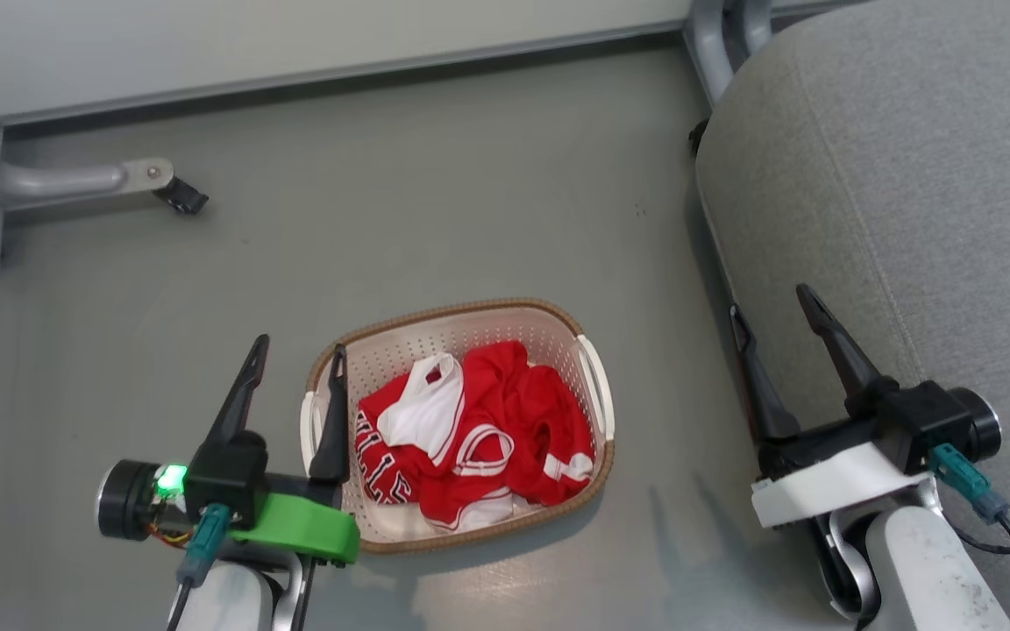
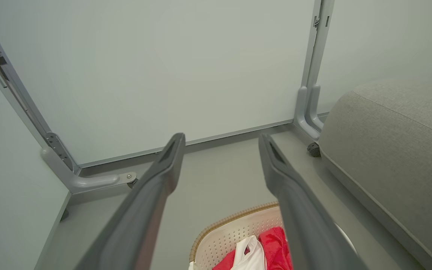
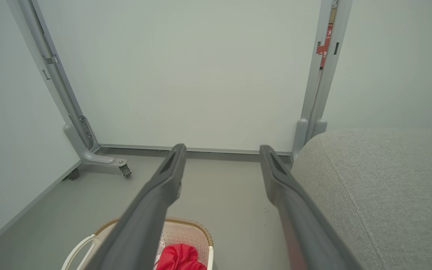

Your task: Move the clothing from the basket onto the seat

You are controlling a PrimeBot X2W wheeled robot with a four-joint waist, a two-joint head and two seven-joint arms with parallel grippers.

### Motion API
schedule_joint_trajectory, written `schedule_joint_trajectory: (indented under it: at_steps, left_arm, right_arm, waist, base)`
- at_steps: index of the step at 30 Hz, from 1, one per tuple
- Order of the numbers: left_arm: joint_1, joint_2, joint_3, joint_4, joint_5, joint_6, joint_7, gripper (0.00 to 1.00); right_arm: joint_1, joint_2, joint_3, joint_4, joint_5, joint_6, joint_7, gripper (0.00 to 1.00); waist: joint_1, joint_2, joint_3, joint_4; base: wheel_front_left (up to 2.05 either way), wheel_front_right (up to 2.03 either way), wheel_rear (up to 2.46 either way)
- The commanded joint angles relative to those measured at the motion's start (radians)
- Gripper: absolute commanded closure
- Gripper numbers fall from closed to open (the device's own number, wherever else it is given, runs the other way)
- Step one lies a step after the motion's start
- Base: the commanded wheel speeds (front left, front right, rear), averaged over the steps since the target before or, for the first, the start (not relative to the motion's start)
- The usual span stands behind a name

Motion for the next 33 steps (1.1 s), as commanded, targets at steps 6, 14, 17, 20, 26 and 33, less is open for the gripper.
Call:
schedule_joint_trajectory:
  at_steps: [6, 14, 17, 20, 26, 33]
  left_arm:
    - [-0.202, 0.036, -0.091, 0.181, 0.042, -0.047, -0.001, 0.0]
    - [-0.48, 0.079, -0.267, 0.464, 0.076, -0.063, -0.001, 0.0]
    - [-0.572, 0.082, -0.355, 0.582, 0.051, -0.063, -0.001, 0.0]
    - [-0.67, 0.082, -0.457, 0.706, 0.013, -0.063, -0.001, 0.0]
    - [-0.836, 0.087, -0.618, 0.891, 0.002, -0.063, 0.004, 0.0]
    - [-0.976, 0.074, -0.717, 1.039, 0.02, -0.063, 0.054, 0.0]
  right_arm:
    - [-0.099, -0.004, -0.012, -0.026, -0.019, 0.0, -0.005, 0.0]
    - [-0.194, -0.004, -0.026, -0.051, -0.02, 0.0, -0.005, 0.0]
    - [-0.221, -0.004, -0.022, -0.059, -0.009, 0.0, -0.005, 0.0]
    - [-0.244, -0.004, -0.019, -0.067, 0.02, 0.0, -0.005, 0.0]
    - [-0.272, -0.004, 0.005, -0.083, 0.065, 0.0, -0.005, 0.0]
    - [-0.309, -0.003, 0.016, -0.095, 0.098, 0.0, -0.005, 0.0]
  waist:
    - [0.0, -0.0001, 0.292, 0.021]
    - [0.0, -0.0001, 0.476, 0.009]
    - [0.0, -0.0001, 0.534, -0.007]
    - [0.0, -0.0001, 0.581, -0.027]
    - [0.0, -0.0001, 0.659, -0.067]
    - [0.0, -0.0001, 0.756, -0.1]
  base:
    - [0.0, 0.0, 0.0]
    - [0.0, 0.0, 0.0]
    - [0.0, 0.0, 0.0]
    - [0.0, 0.0, 0.0]
    - [0.0, 0.0, 0.0]
    - [0.0, 0.0, 0.0]
